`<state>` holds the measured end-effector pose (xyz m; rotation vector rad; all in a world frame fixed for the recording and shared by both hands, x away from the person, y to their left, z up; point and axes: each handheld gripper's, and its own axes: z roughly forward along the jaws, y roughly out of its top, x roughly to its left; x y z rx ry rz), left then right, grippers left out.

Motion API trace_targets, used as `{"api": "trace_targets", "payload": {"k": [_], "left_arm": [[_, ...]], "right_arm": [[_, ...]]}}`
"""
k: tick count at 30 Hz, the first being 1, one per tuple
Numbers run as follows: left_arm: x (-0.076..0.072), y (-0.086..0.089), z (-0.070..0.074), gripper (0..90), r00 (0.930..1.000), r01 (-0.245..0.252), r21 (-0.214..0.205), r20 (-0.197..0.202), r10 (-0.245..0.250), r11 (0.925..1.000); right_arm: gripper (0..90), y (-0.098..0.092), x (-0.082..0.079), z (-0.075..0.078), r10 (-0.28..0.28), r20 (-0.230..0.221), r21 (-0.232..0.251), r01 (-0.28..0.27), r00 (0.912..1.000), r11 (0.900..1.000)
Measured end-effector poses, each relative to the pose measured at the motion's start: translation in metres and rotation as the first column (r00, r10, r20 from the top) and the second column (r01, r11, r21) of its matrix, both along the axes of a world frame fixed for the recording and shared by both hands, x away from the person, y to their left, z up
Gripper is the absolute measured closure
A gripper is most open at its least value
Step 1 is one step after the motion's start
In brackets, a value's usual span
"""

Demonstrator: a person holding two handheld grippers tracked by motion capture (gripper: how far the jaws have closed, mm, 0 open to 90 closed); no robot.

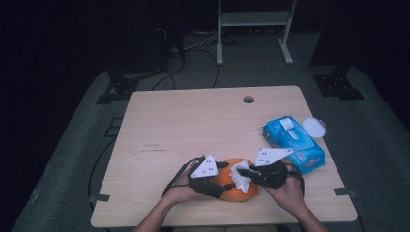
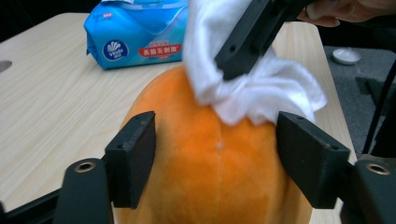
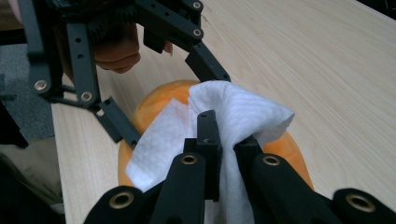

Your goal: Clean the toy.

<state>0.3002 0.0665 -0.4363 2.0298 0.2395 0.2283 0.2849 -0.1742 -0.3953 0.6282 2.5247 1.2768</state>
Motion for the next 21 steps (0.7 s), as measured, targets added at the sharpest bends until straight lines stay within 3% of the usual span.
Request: {"api": "trace_targets", "payload": {"k": [8, 10, 12, 14, 17, 19, 21], "left_arm": [[0.005, 0.011, -0.001, 32.7, 0.9993, -0.006, 0.001, -0.038, 0.006, 1.0], [0.003, 0.007, 0.002, 29.9, 0.9997, -0.012, 0.0, -0.02, 0.012, 0.9999], [0.0, 0.0, 0.007, 20.3, 0.9999, -0.012, -0.021, 0.001, 0.012, 0.9997], [-0.003, -0.005, 0.01, 19.4, 0.9999, -0.001, -0.029, 0.015, 0.002, 0.9996], [-0.005, -0.005, 0.008, 26.2, 0.9997, -0.001, 0.003, 0.026, 0.001, 1.0], [-0.001, -0.001, 0.004, 30.5, 0.9999, -0.012, -0.005, -0.011, 0.012, 0.9999], [0.002, 0.003, 0.003, 32.6, 0.9996, -0.019, -0.003, -0.023, 0.019, 0.9998]], "right_arm": [[85.2, -0.024, 0.011, -0.007, -0.059, -0.051, 0.036, 0.06, 0.997, 0.9975], [85.2, -0.025, 0.01, -0.007, -0.062, -0.06, 0.045, 0.065, 0.9963, 0.9969], [85.2, -0.021, 0.009, -0.006, -0.054, -0.057, 0.055, 0.057, 0.9969, 0.9968], [85.2, -0.015, 0.006, -0.003, -0.032, -0.043, 0.066, 0.035, 0.9985, 0.9972], [85.2, -0.009, 0.003, 0.0, -0.016, -0.023, 0.056, 0.017, 0.9996, 0.9983], [85.1, -0.012, 0.005, -0.002, -0.021, -0.033, 0.059, 0.023, 0.9992, 0.998], [85.1, -0.016, 0.007, -0.005, -0.033, -0.046, 0.062, 0.036, 0.9984, 0.9975]]}}
